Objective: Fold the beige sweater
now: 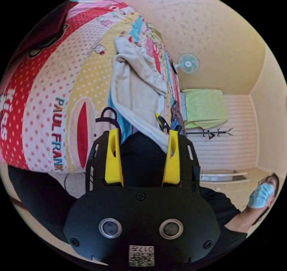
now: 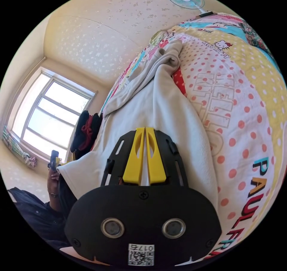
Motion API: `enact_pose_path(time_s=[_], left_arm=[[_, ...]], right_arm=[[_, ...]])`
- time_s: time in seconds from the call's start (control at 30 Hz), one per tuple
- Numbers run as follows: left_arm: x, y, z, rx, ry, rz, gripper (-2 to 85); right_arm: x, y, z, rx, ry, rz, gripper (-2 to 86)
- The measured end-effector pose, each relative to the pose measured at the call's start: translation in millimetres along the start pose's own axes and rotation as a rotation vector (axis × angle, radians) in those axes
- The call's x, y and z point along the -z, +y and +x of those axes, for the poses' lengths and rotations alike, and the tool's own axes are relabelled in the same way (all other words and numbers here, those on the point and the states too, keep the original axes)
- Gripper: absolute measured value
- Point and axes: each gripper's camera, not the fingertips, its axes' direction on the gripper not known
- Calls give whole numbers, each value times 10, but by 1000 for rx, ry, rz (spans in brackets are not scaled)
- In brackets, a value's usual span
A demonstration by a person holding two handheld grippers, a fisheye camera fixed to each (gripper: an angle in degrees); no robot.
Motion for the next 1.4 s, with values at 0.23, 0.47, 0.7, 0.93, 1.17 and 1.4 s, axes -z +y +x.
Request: enact_pose_path(time_s=[0.23, 0.47, 0.7, 0.93, 1.17, 1.4], left_arm=[[-368, 9, 54, 27, 142, -56, 266], [-609, 126, 463, -19, -121, 34, 268], [-457, 322, 352, -42, -114, 80, 198], [-190, 464, 466, -117, -125, 104, 107], [74, 474, 401, -138, 61, 78, 42], [1202, 689, 705, -342, 281, 247, 41]], right_arm=[[1000, 474, -525, -8, 11, 350, 20], [1762, 608, -421, -3, 287, 262, 141], [1259, 882, -200, -149, 321, -67, 116], [1437, 1127, -353, -277, 133, -40, 40], [1902, 1201, -751, -194, -175, 138, 32], [2412, 1169, -1612, 72, -347, 200, 27]])
